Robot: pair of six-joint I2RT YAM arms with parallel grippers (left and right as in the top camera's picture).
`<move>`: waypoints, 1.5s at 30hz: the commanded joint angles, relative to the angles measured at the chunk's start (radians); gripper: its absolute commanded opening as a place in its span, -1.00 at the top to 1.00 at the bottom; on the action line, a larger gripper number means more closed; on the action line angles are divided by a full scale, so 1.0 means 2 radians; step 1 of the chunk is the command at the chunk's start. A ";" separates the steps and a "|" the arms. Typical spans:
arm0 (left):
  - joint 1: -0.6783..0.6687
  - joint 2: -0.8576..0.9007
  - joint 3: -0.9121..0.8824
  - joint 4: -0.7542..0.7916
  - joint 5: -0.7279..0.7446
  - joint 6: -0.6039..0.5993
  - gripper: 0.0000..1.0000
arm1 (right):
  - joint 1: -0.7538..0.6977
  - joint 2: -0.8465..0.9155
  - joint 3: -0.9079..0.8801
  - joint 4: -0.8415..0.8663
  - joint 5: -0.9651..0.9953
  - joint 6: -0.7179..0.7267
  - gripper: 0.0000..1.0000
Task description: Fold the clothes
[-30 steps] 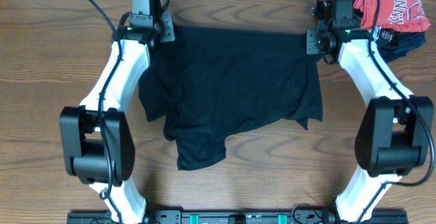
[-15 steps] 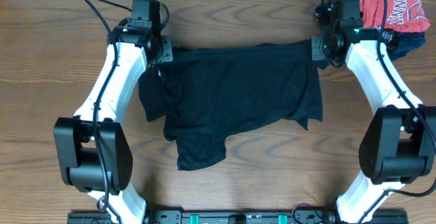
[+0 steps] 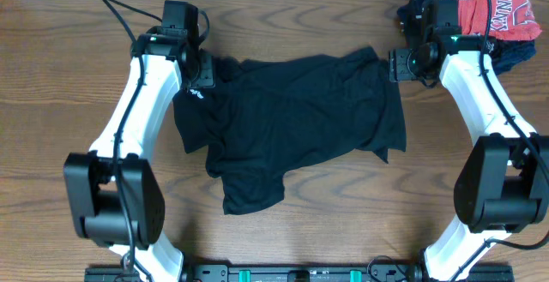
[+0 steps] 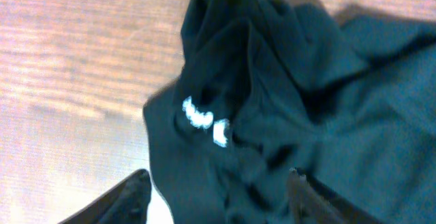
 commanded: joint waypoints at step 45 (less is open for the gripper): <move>0.085 -0.002 -0.293 0.239 0.064 -0.036 0.71 | 0.000 -0.067 -0.003 -0.060 -0.073 0.007 -0.32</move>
